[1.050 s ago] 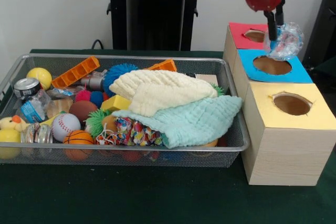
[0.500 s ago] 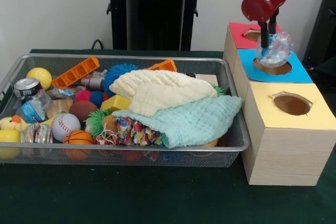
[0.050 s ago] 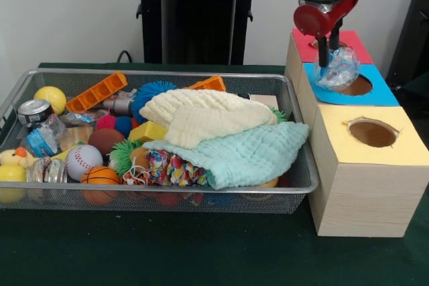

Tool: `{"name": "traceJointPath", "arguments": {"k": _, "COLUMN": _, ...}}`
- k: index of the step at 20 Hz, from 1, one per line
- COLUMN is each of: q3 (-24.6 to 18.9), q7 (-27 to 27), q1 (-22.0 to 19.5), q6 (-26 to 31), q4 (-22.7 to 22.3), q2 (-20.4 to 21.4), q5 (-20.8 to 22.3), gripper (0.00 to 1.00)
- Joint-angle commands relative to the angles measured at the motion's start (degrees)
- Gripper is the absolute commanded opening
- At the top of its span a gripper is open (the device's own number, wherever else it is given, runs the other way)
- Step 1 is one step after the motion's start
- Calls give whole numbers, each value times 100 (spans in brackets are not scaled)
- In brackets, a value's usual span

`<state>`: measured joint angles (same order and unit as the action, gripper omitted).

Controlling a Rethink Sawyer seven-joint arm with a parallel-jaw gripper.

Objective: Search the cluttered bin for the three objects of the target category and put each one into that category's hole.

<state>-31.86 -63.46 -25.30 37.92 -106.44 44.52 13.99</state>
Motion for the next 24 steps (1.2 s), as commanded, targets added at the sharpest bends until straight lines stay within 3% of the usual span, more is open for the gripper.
{"name": "traceJointPath", "arguments": {"k": 1, "q3": 265, "q7": -1273, "q1": -41, "q6": 80, "q4": -613, "q2": -236, "q5": -442, "gripper": 0}}
{"name": "traceJointPath", "arguments": {"k": 10, "q3": 213, "q7": -1192, "q1": -27, "q6": -91, "q4": -779, "q2": -125, "q5": -731, "gripper": 0}}
{"name": "traceJointPath", "arguments": {"k": 16, "q3": 164, "q7": -1140, "q1": -84, "q6": -674, "q4": -876, "q2": -171, "q5": -686, "gripper": 0}}
{"name": "traceJointPath", "arguments": {"k": 24, "q3": 172, "q7": -1033, "q1": -121, "q6": -863, "q4": -935, "q2": -110, "q5": -663, "gripper": 0}}
